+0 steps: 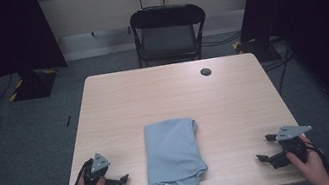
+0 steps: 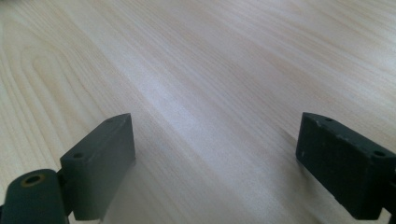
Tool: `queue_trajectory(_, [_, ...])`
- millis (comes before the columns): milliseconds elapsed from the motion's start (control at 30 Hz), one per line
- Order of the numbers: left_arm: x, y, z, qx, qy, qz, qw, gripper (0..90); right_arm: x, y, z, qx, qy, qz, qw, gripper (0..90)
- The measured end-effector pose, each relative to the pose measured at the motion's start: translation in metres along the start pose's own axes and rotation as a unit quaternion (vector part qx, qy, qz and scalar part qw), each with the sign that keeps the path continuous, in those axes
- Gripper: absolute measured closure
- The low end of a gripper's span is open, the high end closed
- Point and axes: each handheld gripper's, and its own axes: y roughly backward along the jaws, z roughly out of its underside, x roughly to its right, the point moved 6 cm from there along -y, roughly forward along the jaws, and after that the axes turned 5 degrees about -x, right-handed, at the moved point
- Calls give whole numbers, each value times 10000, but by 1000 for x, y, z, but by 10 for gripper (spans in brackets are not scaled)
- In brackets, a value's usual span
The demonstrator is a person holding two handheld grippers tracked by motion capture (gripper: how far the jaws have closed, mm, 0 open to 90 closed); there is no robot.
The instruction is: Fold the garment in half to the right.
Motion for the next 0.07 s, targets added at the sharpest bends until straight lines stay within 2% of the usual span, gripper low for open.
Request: queue_trajectory(67, [0,0,0,0,1,-2,10000,0,0,0,0,1,-1,1,10000,110])
